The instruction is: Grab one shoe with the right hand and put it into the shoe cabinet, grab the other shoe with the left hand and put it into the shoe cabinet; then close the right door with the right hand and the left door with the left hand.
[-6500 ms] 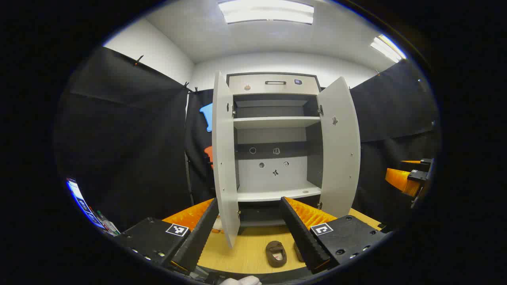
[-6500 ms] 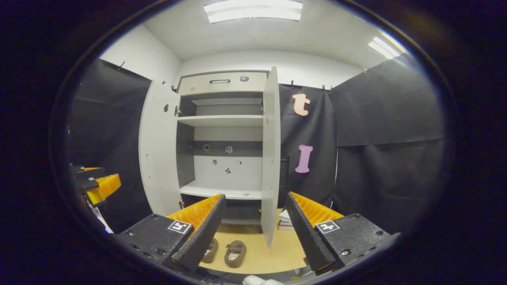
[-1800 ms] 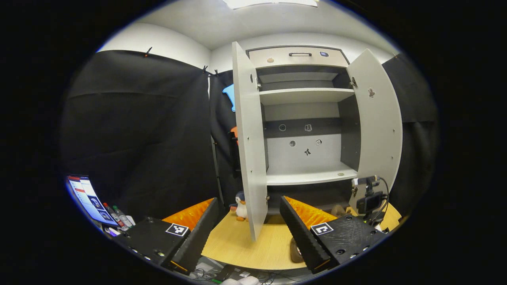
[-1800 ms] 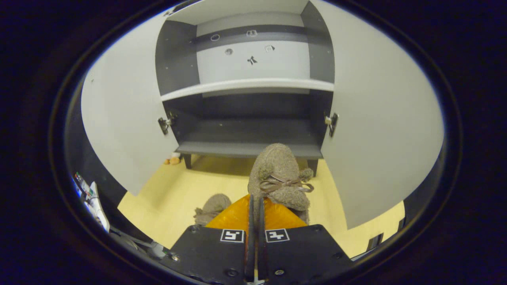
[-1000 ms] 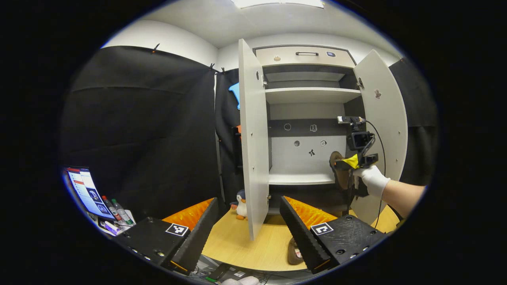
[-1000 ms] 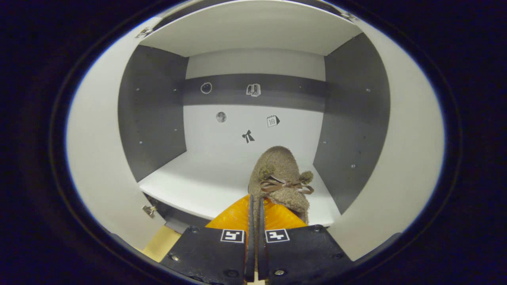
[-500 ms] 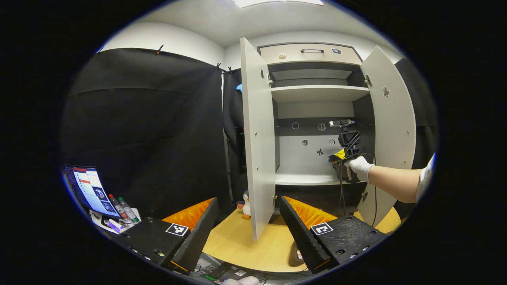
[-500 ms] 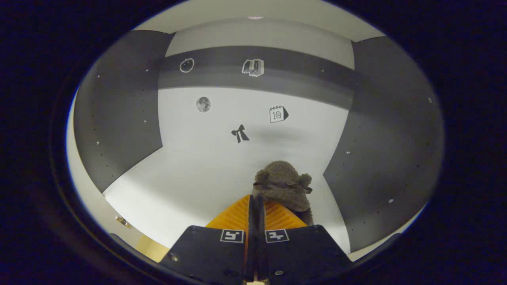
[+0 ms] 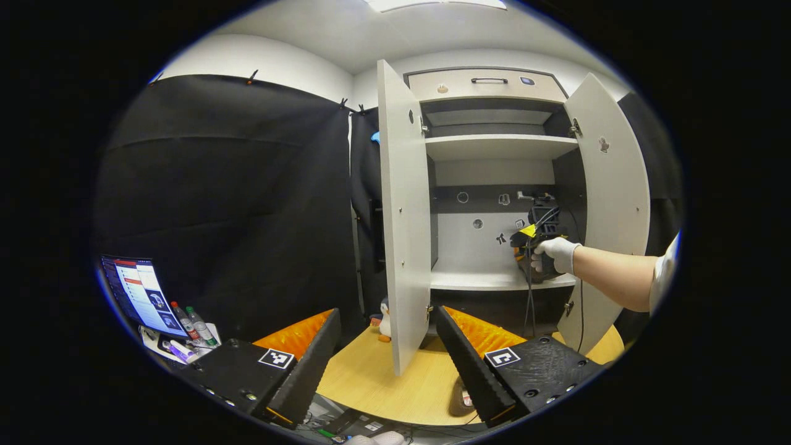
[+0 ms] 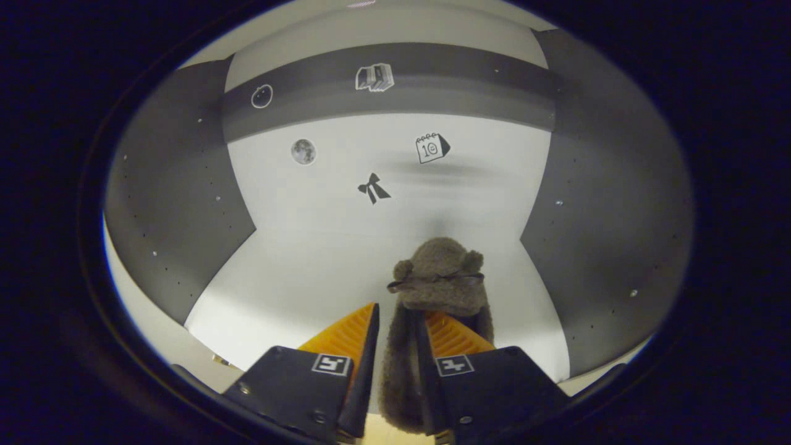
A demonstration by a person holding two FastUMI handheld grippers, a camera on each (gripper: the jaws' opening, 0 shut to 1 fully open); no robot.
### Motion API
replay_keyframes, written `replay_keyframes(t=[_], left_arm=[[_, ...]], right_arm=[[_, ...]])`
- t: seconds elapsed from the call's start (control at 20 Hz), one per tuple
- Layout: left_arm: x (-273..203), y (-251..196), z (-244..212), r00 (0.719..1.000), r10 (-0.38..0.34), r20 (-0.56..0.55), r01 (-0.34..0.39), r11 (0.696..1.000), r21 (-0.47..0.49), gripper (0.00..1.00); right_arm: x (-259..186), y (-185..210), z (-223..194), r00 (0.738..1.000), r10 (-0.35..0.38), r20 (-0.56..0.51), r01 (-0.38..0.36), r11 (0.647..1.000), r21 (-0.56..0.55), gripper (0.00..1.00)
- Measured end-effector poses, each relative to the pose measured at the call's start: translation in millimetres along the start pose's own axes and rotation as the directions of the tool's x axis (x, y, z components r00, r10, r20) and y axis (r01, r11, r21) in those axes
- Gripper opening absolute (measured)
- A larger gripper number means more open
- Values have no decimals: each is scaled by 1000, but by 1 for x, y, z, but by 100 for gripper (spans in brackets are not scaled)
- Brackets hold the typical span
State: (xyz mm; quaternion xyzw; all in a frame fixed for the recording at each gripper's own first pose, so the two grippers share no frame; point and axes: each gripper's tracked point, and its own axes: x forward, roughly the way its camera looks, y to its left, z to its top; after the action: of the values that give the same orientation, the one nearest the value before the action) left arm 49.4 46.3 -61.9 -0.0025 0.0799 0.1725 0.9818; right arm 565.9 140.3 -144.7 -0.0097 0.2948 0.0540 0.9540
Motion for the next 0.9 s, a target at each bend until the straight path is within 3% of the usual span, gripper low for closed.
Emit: replay_keyframes(t=[0.05,0.1,0.2,0.35,0.4,0.5,0.75,0.9], left_arm=[[-1,-1,1,1000,-7,1,7,1000,-1,100],[-1,-1,1,1000,-13,3,13,1000,-1,96],[-3,1,2,1000,-24,11,24,1000,0,96],[-6,5,3,999,-42,22,42,999,0,96],[-6,7,3,999,-46,24,45,999,4,100],[-8,10,4,998,-61,31,61,998,3,96],[-12,14,8,992,-106,61,106,994,8,96],[-13,13,7,989,-136,65,135,991,19,96]], right_arm=[[-9,2,4,1000,2,19,-2,1000,0,47],[-19,3,7,999,6,39,-6,1000,2,60],[-45,5,24,991,9,135,-10,1000,10,76],[-100,3,43,953,-15,302,19,1000,-12,81],[-122,5,46,936,-13,351,20,1000,-18,88],[-164,8,44,905,-1,426,13,1000,-26,100],[-254,13,10,859,44,510,-53,999,3,100],[-297,1,-21,843,36,536,-42,999,-2,100]])
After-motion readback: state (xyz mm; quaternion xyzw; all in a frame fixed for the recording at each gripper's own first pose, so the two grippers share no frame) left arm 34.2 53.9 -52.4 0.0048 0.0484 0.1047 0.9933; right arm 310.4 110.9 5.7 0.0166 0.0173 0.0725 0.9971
